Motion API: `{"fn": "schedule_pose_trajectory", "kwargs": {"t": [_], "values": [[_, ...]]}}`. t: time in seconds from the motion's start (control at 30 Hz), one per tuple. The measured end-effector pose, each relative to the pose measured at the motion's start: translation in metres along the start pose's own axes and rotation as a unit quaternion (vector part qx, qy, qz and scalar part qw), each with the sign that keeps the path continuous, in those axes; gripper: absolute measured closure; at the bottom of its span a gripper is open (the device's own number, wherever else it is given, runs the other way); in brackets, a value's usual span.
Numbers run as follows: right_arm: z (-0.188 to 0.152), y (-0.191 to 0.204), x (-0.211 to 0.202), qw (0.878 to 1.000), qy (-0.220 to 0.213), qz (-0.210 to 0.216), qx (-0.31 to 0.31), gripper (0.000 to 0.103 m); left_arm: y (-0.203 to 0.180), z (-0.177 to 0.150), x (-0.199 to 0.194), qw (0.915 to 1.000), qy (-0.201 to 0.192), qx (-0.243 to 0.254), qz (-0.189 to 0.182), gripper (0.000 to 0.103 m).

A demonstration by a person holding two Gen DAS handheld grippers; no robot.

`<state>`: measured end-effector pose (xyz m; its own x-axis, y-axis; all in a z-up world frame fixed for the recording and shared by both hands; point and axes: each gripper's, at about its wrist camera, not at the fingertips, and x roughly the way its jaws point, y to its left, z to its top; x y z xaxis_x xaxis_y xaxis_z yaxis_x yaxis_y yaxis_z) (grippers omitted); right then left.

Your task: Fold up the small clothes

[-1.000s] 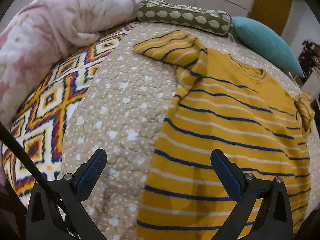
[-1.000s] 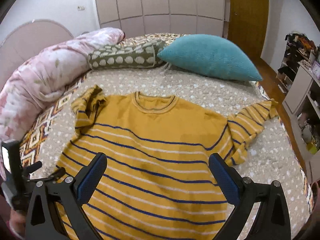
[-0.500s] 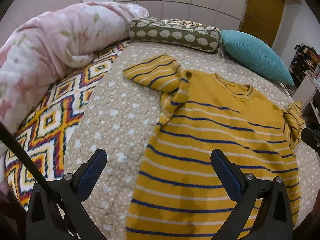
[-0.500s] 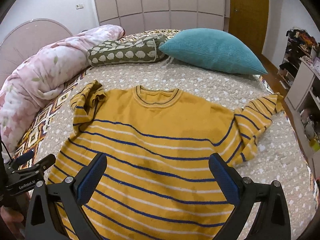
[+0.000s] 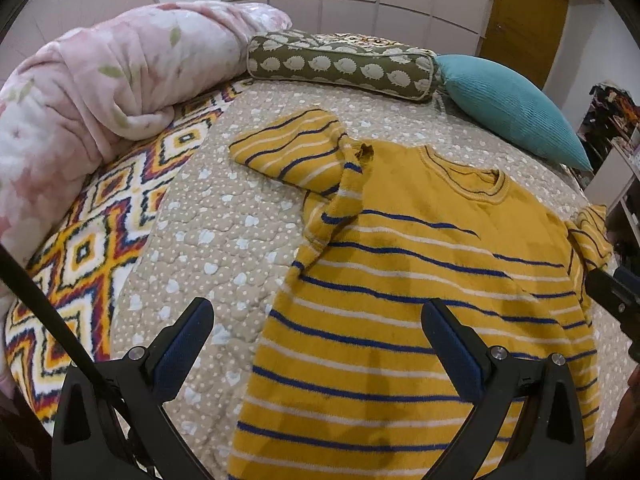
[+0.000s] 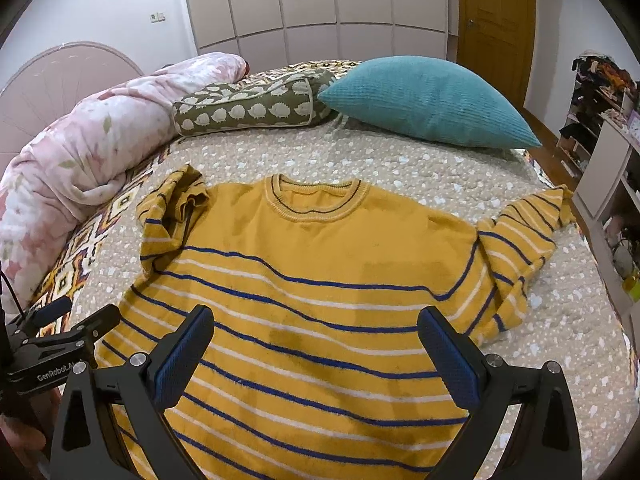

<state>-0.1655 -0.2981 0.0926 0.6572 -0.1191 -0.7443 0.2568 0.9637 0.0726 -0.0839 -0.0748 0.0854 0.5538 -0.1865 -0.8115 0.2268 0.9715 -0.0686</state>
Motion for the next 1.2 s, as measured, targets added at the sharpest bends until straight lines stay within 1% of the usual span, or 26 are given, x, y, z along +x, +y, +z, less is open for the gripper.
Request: {"fn": "schedule_pose_trajectory", "kwargs": {"t": [0.33, 0.47, 0.9, 1.1, 1.2], "values": [[0.006, 0.013, 0.023, 1.000, 0.010, 0.015, -0.008, 0.003, 0.010, 0.015, 0.019, 0.9997, 0.007, -0.018, 0.012, 0.000], [0.005, 0.017, 0.029, 1.000, 0.013, 0.015, -0.011, 0.003, 0.012, 0.019, 0.024, 0.9997, 0.008, -0.016, 0.019, 0.000], [0.003, 0.010, 0.033, 1.000, 0.019, 0.022, 0.002, 0.003, 0.006, 0.024, 0.023, 0.9995, -0.003, 0.000, 0.032, 0.000], [0.003, 0.007, 0.037, 0.999, 0.027, 0.019, 0.004, 0.003, 0.007, 0.030, 0.028, 0.9995, 0.001, -0.006, 0.030, 0.000], [0.004, 0.006, 0.038, 0.999, 0.027, 0.026, 0.007, 0.003, 0.008, 0.037, 0.029, 0.9993, -0.003, -0.008, 0.038, 0.000]]}}
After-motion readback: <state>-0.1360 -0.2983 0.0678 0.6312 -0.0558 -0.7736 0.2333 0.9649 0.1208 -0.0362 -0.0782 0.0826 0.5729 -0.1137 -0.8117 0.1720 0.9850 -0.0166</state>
